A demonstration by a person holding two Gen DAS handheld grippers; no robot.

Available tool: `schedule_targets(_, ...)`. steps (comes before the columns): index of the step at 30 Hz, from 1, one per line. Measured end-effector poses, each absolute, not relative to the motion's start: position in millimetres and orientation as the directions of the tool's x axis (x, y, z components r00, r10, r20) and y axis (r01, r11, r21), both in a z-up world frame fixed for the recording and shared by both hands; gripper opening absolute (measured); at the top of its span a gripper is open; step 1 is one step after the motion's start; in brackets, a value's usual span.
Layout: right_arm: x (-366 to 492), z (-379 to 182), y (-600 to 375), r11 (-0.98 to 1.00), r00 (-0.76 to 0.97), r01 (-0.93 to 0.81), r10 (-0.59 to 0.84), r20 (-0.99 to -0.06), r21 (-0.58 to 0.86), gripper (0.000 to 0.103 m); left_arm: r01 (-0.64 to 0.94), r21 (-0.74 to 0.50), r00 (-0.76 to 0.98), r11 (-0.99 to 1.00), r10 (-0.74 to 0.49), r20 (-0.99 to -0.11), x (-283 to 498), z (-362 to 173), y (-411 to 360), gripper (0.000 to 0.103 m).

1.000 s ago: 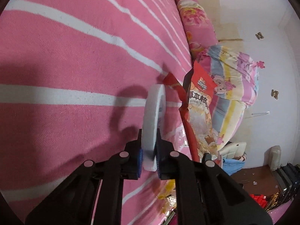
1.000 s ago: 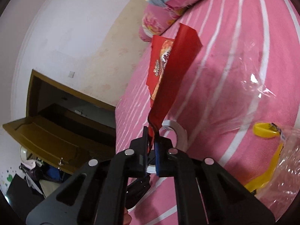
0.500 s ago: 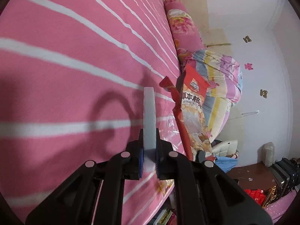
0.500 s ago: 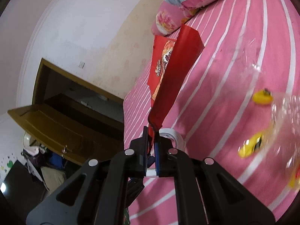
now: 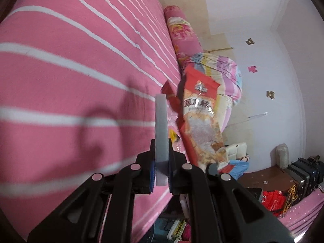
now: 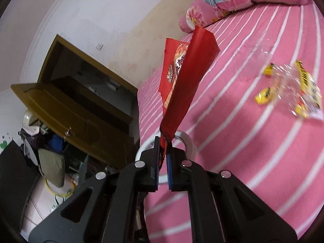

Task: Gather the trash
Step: 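Carry the tape roll and snack bag in both tools over the wastebasket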

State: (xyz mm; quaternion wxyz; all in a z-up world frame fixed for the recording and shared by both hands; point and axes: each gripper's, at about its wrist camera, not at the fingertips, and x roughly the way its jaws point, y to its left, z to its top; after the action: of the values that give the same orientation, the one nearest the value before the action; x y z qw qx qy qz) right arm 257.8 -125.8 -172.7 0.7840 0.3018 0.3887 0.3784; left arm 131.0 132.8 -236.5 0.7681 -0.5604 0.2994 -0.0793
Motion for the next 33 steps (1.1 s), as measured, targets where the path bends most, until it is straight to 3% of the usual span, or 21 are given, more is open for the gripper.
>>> schedule_targets(6, 202, -156, -143, 0.549, 0.406, -0.380, 0.822, -0.399, 0.745, 0.007, -0.192, -0.895, 0.819, 0.404, -0.436, -0.372, 85, -220, 120, 0.009)
schedule_targets(17, 131, -114, -191, 0.513, 0.420, -0.422, 0.841, -0.339, 0.748, 0.007, -0.141, -0.837, 0.836, 0.528, -0.389, -0.386, 27, -156, 66, 0.009)
schedule_targets(33, 72, -79, -348, 0.564, 0.582, -0.374, 0.761, -0.287, 0.737, 0.007, 0.016, -0.676, 0.742, 0.737, -0.462, -0.486, 25, -93, -87, 0.009)
